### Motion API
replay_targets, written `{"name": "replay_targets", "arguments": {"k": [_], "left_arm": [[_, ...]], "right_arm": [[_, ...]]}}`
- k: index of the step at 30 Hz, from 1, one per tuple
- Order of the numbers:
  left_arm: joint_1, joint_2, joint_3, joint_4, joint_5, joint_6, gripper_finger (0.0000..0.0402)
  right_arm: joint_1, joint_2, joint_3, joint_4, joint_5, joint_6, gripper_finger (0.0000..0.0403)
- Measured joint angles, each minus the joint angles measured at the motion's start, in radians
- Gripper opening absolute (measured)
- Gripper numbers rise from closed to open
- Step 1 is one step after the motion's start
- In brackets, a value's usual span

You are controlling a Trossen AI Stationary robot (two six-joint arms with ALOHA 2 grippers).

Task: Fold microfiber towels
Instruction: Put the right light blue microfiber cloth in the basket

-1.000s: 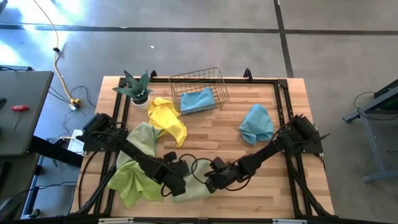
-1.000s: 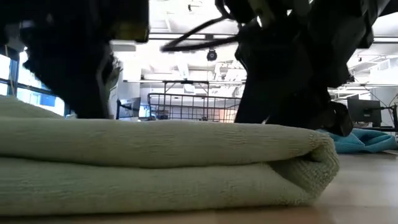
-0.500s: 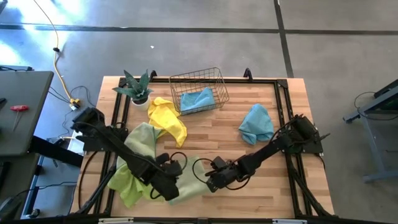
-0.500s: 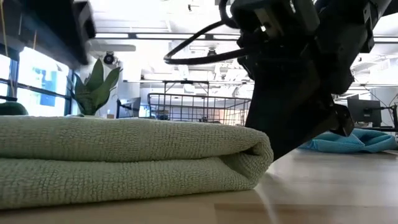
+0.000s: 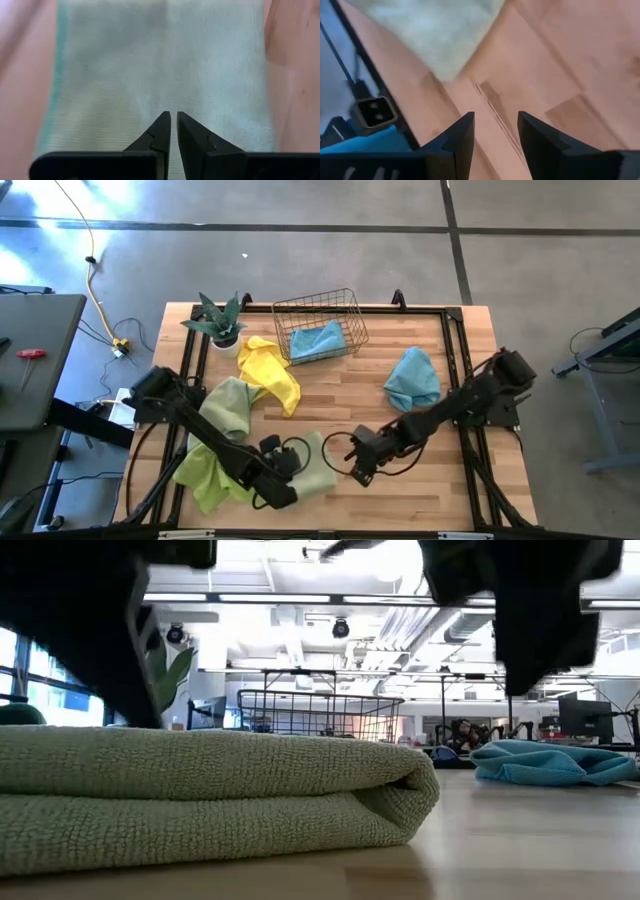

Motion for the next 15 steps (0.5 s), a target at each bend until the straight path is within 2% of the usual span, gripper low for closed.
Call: {"name": "replay_targets", "arguments": {"k": [5, 7, 13, 15], "left_arm": [[0.016, 0.067, -0.001, 0.063, 0.044, 0.030, 0.0017], [0.033, 0.096, 0.002, 0.141, 0.064, 0.065, 0.0014], [0.101, 0.143, 0.004, 0.290, 0.112, 0.175, 0.0006], [0.133, 0.157, 0.003, 0.346, 0.113, 0.226, 0.0004]], "right_arm": [[0.011, -0.102, 0.001, -0.048, 0.057, 0.006, 0.0142], [0.020, -0.140, 0.002, -0.073, 0.094, 0.022, 0.0142], [0.058, -0.237, 0.002, -0.101, 0.252, 0.055, 0.0142], [0.084, -0.264, 0.002, -0.163, 0.321, 0.059, 0.0142]]}}
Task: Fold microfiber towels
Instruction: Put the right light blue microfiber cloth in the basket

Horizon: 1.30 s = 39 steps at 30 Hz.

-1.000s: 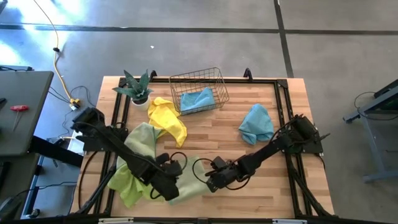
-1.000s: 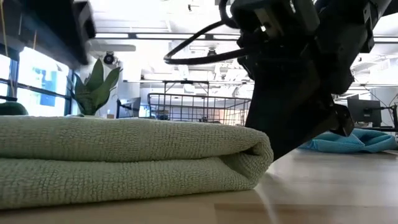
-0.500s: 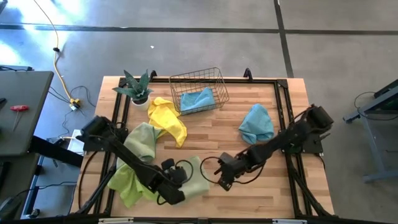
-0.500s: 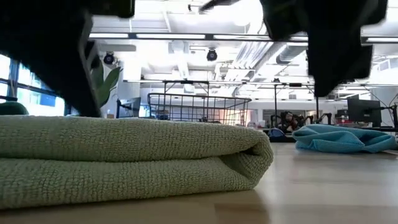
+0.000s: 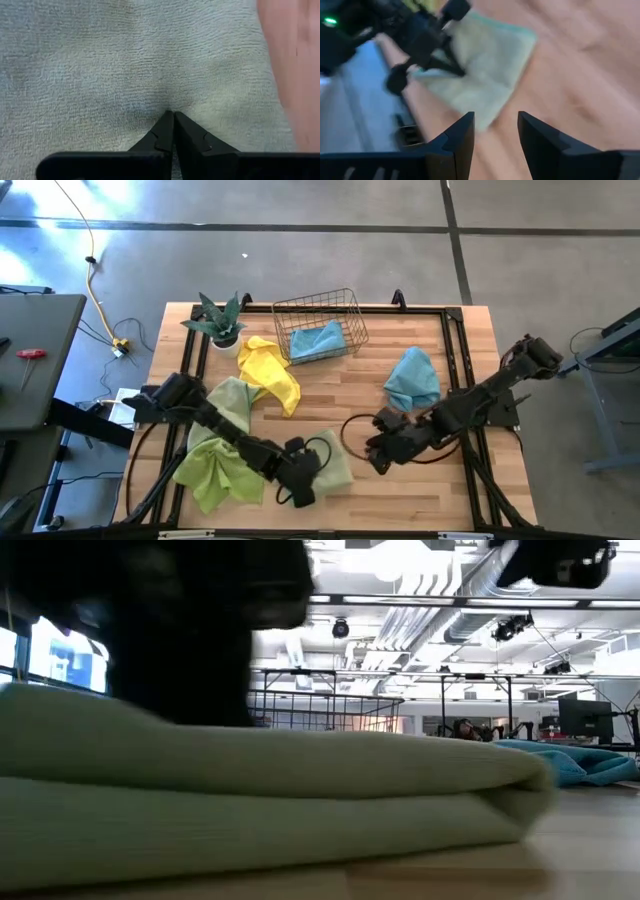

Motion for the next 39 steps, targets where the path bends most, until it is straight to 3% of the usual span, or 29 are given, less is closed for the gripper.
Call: {"name": "replay_targets", "arguments": {"k": [4, 9, 13, 20, 24, 28, 34, 39], "left_arm": [[0.080, 0.010, -0.003, 0.085, 0.010, 0.094, 0.0003], [0.186, 0.011, -0.003, 0.137, 0.018, 0.152, 0.0003], [0.245, 0.003, -0.004, 0.154, 0.092, 0.163, 0.0003], [0.230, -0.112, -0.002, 0.108, 0.189, 0.260, 0.0003], [0.187, -0.152, -0.002, -0.037, 0.142, 0.300, 0.0003], [0.156, -0.148, -0.003, -0.124, 0.094, 0.302, 0.0003], [0.145, -0.124, -0.005, -0.168, 0.043, 0.315, 0.0003], [0.155, -0.102, -0.005, -0.124, 0.028, 0.342, 0.0003]], "right_arm": [[0.029, -0.038, 0.000, -0.116, 0.070, 0.058, 0.0142], [0.035, -0.063, -0.001, -0.194, 0.004, 0.101, 0.0142], [0.035, -0.055, -0.001, -0.155, -0.015, 0.105, 0.0142], [0.004, -0.030, -0.006, -0.209, 0.031, 0.240, 0.0142], [-0.049, -0.022, -0.060, -0.190, -0.071, 0.257, 0.0145], [-0.135, -0.034, -0.196, -0.002, -0.187, 0.200, 0.0159], [-0.300, -0.051, -0.447, 0.484, -0.369, 0.165, 0.0192], [-0.388, -0.056, -0.591, 0.743, -0.383, 0.209, 0.0215]]}}
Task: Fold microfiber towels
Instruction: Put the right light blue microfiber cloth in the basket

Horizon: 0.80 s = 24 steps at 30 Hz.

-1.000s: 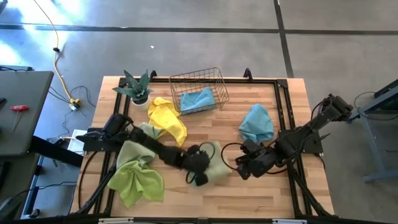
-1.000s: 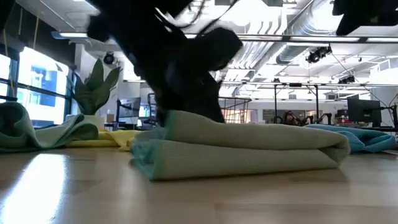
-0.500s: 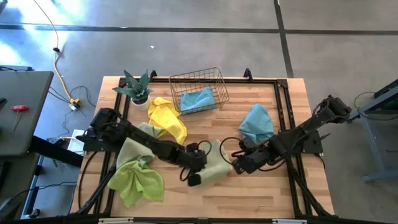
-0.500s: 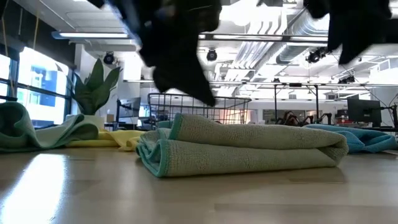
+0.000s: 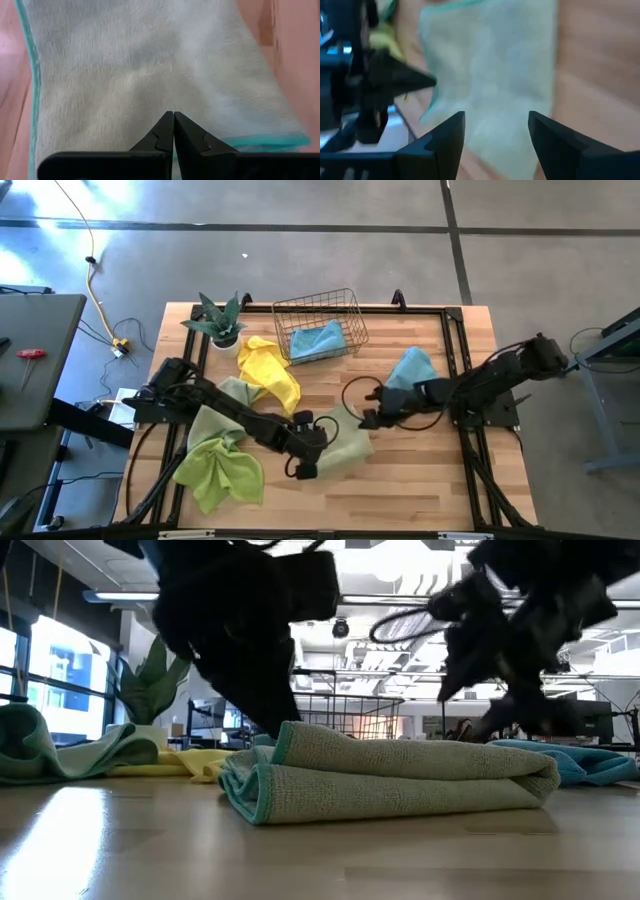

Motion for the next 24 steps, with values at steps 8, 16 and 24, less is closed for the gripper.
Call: {"name": "replay_targets", "arguments": {"k": [8, 16, 24], "left_arm": [[0.055, 0.035, 0.000, 0.042, 0.038, -0.024, 0.0003], [0.105, 0.061, 0.001, 0.084, 0.114, -0.071, 0.0003], [0.103, 0.068, 0.002, 0.080, 0.143, -0.102, 0.0003]], "right_arm": [[-0.071, 0.007, -0.040, -0.025, 0.059, 0.036, 0.0228], [-0.100, 0.091, -0.039, 0.051, 0.077, -0.030, 0.0229], [-0.093, 0.223, -0.038, 0.213, 0.047, -0.090, 0.0227]]}}
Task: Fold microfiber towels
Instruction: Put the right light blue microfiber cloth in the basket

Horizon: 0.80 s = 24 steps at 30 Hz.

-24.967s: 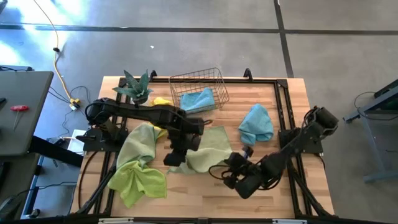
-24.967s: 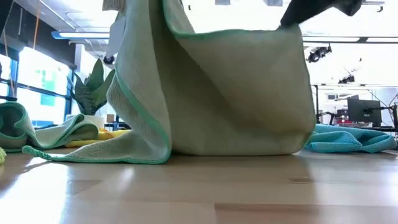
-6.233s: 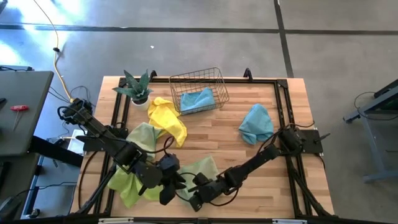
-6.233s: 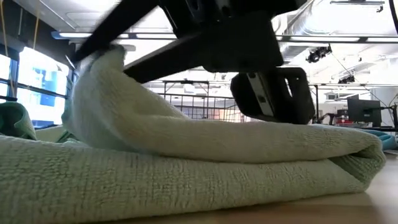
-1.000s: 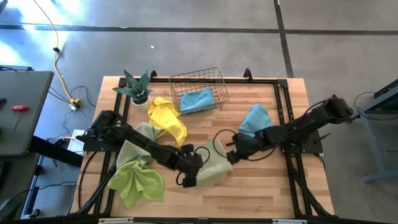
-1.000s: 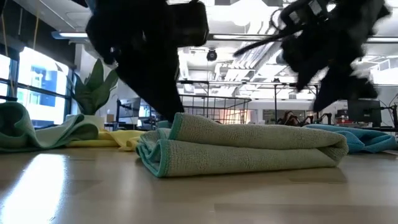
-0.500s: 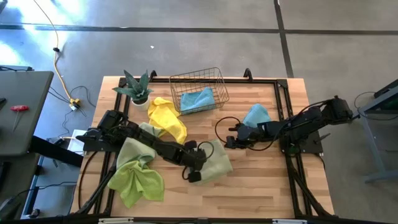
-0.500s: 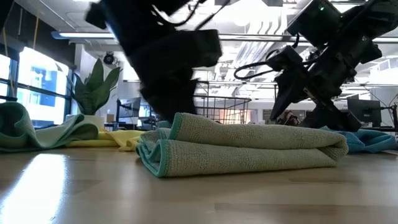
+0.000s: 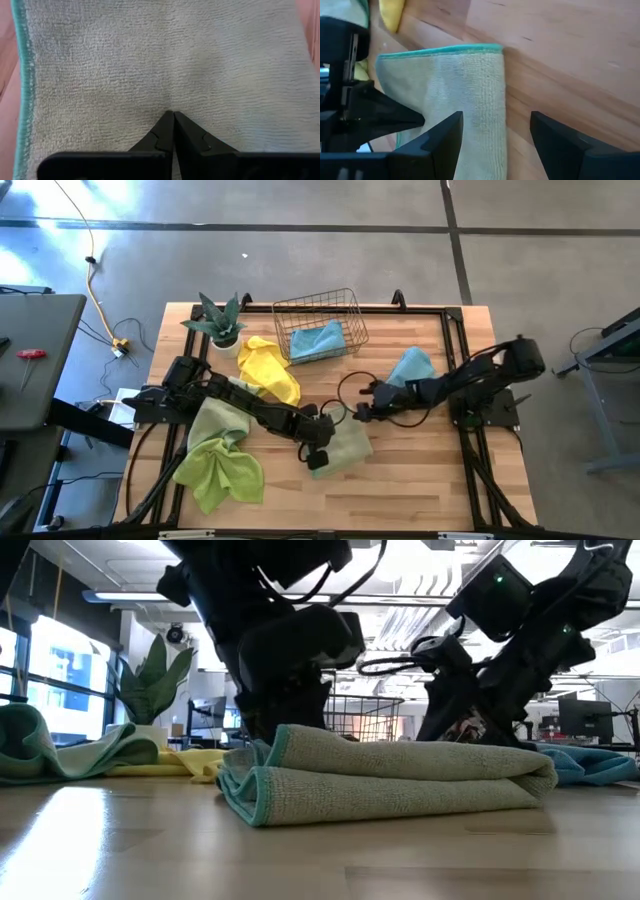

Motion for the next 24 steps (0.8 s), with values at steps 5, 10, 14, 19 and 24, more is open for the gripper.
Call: {"name": "replay_targets", "arguments": {"k": [5, 10, 14, 19, 24], "left_arm": [[0.000, 0.000, 0.000, -0.002, 0.004, 0.021, 0.0003], [0.000, 0.000, 0.000, -0.005, 0.004, 0.023, 0.0003], [0.000, 0.000, 0.000, -0.008, 0.004, 0.023, 0.0003], [-0.001, 0.000, 0.000, -0.011, 0.004, 0.023, 0.0003], [-0.001, 0.000, 0.000, -0.012, 0.004, 0.023, 0.0003]], "right_arm": [[0.005, 0.045, 0.023, 0.039, -0.002, -0.030, 0.0225], [0.037, 0.109, 0.084, 0.041, 0.017, -0.089, 0.0225], [0.050, 0.151, 0.127, 0.039, 0.017, -0.120, 0.0225], [0.053, 0.166, 0.159, 0.024, 0.007, -0.143, 0.0206], [0.053, 0.166, 0.162, -0.021, 0.007, -0.133, 0.0117]]}}
